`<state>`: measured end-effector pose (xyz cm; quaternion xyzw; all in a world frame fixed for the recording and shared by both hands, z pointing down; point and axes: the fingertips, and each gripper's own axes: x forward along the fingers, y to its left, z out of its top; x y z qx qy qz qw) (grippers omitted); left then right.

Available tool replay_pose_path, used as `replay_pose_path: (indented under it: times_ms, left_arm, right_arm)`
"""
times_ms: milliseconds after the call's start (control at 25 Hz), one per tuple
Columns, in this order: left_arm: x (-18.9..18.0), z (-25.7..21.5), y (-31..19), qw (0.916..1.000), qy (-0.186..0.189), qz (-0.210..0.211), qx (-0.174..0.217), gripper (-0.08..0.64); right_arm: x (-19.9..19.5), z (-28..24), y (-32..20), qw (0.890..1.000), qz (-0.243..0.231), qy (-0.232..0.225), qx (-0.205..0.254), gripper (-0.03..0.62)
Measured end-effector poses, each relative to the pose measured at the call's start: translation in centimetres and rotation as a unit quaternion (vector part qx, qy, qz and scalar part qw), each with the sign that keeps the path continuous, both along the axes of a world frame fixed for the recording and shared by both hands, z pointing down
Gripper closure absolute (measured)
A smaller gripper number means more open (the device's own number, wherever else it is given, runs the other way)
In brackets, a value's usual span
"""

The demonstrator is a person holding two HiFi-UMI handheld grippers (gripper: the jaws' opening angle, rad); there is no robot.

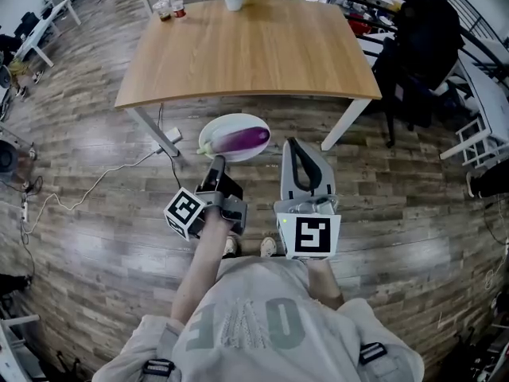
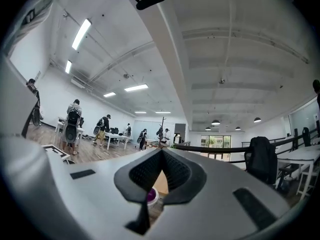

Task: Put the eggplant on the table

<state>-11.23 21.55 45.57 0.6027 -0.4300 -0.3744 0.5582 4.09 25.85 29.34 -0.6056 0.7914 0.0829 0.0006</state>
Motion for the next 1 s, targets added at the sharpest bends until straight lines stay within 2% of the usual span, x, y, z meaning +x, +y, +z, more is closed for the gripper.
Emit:
replay_pose_path:
  times_ms: [200,400,520,680,800,1000]
  left_arm:
    - [1.7,-0.1,0.5,0.9998,0.012,-0.013,0.003,0.54]
    - [2.6,0.3,1.0,0.9996,0.02,-0.012,-0.018,0.54]
    - [2.3,0.4,0.4,0.9995,0.021,-0.017,-0.017,0.54]
    - [2.2,0.5,-1.9,0.9993,0.031,-0.015,-0.013,0.54]
    - [2.4,-0.2,-4.6,0.9992,0.04,-0.007,-0.005,0.54]
    - [2.1,-2.0,-9.2,0.9998,0.021,0.004,0.007,0.54]
  right_arm:
    - [2.5,0.5,-0.3,1.0,-0.006,-0.011,0.007,0.575]
    - [4.7,2.2,-0.6,1.0,-0.001,-0.022,-0.015,0.575]
    - [4.9,2.5,-1.3,0.999,-0.005,-0.03,-0.016,0.575]
    - [4.3,2.9,-2.6,1.0,-0.01,-0.011,-0.01,0.575]
    - [4.3,4.0,-4.4,1.0,-0.007,-0.007,-0.027,0.575]
    - [3.7,3.7,-7.4,0.999,-0.004,-0.005,-0.039,0.575]
